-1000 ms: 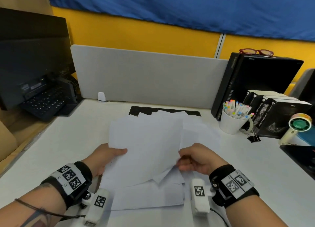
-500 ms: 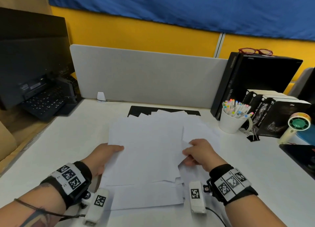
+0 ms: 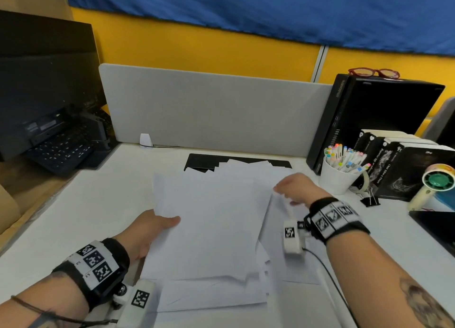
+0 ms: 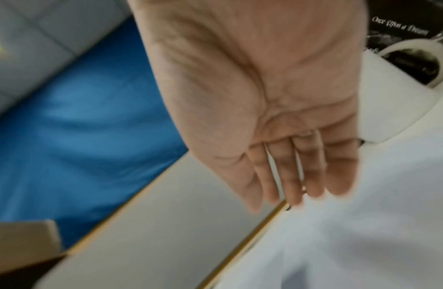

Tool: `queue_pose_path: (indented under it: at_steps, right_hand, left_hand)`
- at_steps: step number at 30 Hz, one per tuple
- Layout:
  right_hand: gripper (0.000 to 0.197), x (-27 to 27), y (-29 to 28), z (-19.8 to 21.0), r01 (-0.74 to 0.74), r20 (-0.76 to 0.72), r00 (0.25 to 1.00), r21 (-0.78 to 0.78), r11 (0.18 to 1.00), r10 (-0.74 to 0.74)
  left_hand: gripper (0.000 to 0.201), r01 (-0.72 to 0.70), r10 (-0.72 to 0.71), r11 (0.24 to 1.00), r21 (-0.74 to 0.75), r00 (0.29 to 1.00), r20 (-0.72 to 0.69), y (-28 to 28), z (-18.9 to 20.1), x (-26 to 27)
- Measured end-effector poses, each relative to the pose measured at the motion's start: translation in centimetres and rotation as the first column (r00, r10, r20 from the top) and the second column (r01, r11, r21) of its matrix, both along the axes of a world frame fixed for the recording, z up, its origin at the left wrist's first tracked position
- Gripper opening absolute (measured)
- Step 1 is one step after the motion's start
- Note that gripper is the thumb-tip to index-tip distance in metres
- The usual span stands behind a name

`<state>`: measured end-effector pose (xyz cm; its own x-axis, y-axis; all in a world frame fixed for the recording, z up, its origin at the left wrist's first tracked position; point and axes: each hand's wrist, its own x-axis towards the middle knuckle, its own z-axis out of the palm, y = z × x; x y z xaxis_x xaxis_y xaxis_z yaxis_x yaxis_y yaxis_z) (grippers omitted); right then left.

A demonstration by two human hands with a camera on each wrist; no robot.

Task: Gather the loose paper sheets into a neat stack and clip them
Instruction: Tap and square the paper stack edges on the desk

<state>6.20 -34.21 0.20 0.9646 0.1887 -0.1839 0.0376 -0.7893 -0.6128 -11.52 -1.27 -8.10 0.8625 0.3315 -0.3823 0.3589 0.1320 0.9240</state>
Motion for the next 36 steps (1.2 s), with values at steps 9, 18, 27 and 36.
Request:
queue_pose_path:
  at_steps: [9,18,27,36]
  right_hand:
    - [0.127,7.8,-0.1,-1.7,-0.175,-0.09,0.984,-0.347,0.921,0.154]
    - [0.13,9.0,1.0,-0.9,-0.189,-0.14,0.982,-0.6,0.778,0.13]
    - [0.019,5.5,1.9,6.5,0.253,0.514,0.847,-0.161,0.954,-0.138]
    - [0.044,-4.2,3.6,5.0,0.157,-0.101,0.986,0.842,0.516,-0.136]
  left_hand:
    - [0.024,0.0,0.0,1.0,-0.002,1.0,0.001,0.1,-0.1,0.0]
    - [0.025,-0.019,0.018,0.999,-0.033,1.0,-0.022,-0.2,0.4,-0.2]
    - [0.044,-0.029,0.029,1.0,0.001,0.998,-0.047,0.0,0.2,-0.2]
    - [0.07,-0.114,0.111,0.992,-0.053,0.993,-0.051,0.1,0.4,-0.3]
